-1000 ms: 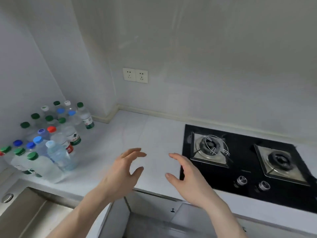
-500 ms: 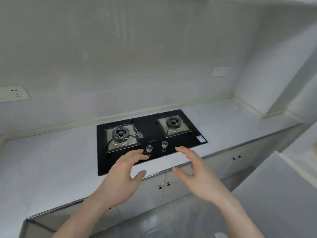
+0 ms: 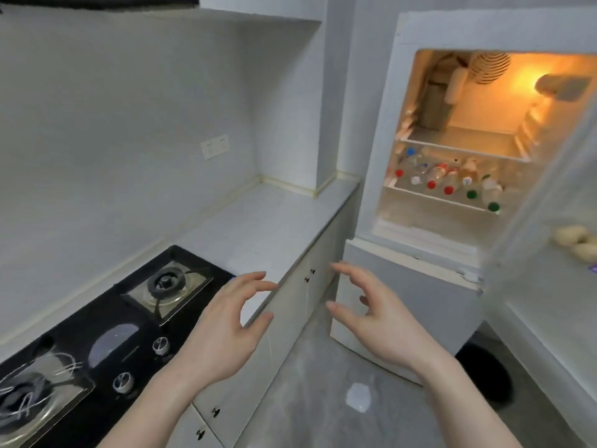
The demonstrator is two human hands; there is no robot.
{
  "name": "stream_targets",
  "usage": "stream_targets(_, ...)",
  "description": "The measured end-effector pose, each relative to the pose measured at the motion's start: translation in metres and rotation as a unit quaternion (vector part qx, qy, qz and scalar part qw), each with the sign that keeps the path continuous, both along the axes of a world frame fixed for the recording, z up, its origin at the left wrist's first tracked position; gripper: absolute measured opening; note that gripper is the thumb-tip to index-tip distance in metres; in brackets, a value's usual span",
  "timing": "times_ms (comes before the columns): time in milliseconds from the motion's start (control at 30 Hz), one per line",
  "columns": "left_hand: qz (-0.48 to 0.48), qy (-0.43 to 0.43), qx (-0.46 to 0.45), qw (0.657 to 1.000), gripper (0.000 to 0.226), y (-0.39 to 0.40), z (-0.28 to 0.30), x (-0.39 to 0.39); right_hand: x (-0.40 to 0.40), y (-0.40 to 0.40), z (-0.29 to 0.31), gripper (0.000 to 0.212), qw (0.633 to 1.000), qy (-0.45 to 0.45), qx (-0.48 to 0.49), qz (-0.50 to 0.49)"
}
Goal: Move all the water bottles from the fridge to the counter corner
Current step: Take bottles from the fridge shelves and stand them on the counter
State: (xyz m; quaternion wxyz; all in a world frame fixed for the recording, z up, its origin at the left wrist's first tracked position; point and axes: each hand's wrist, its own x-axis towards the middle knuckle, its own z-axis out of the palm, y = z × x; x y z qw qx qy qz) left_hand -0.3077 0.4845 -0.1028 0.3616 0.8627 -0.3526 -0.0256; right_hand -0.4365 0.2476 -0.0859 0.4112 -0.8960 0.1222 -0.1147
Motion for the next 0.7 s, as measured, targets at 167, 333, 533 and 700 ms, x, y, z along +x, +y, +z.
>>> stream_targets(167,-0.101,0.003,-0.025,0.995,0.039,-0.070,0.006,0.048,0.005,-0.043,0.016,0.056,0.995,0.002,-0.015,-0.101)
stream_targets(333,-0.166,-0.002,-0.030,0.986,0.036,-0.121,0.021,0.090,0.023,-0.074,0.028,0.056,0.984,-0.016,-0.024,-0.173)
stream_targets(533,-0.241,-0.025,-0.031,0.970,0.038,-0.176,0.033,0.126,0.031,-0.098,0.033,0.056,0.970,-0.031,-0.033,-0.238)
stream_targets(700,-0.301,-0.027,-0.040,0.952,0.037,-0.225,0.045,0.138,0.020,-0.118,0.029,0.055,0.954,-0.038,-0.022,-0.297)
